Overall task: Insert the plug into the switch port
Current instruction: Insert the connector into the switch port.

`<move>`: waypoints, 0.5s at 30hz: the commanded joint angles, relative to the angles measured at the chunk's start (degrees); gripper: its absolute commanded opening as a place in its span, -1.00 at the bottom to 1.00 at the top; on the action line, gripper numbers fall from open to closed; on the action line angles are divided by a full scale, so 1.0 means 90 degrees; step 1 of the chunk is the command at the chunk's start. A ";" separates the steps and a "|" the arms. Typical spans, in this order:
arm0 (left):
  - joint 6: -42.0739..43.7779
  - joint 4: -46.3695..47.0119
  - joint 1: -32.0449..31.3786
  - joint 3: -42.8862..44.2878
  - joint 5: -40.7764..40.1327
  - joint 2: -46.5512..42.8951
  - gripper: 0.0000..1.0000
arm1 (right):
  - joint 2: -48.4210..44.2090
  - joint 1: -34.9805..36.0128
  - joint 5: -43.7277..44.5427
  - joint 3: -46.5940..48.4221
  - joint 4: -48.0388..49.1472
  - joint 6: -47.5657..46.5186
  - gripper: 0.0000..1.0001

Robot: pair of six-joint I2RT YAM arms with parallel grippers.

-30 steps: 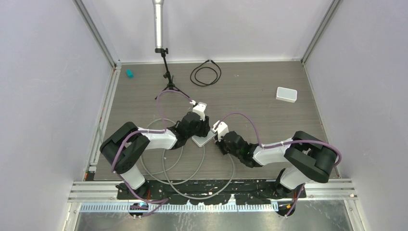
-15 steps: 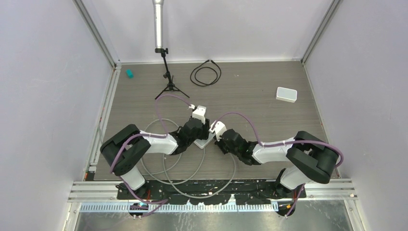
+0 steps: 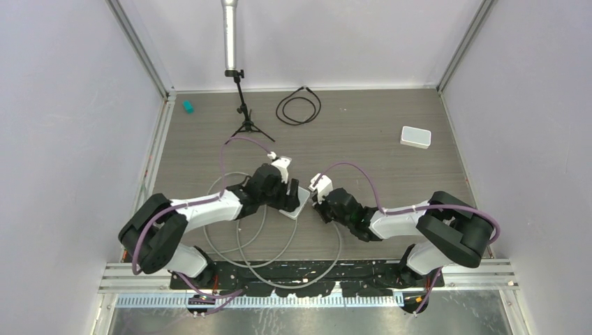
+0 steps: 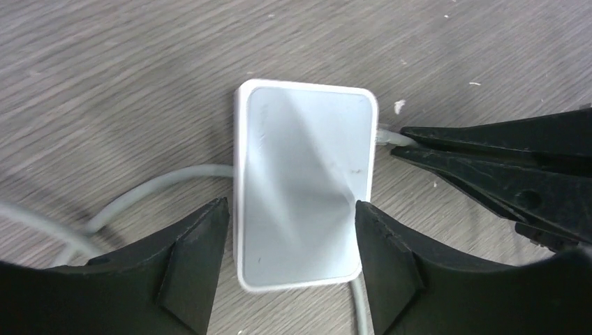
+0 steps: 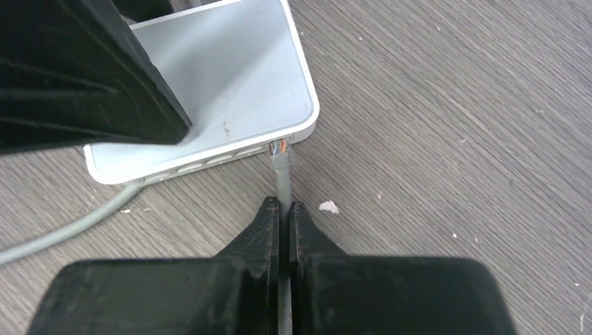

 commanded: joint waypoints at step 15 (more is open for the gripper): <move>0.0207 -0.2101 0.0660 -0.0225 -0.1486 -0.2821 0.76 | -0.0451 -0.0030 0.0931 0.0314 -0.0387 0.1335 -0.56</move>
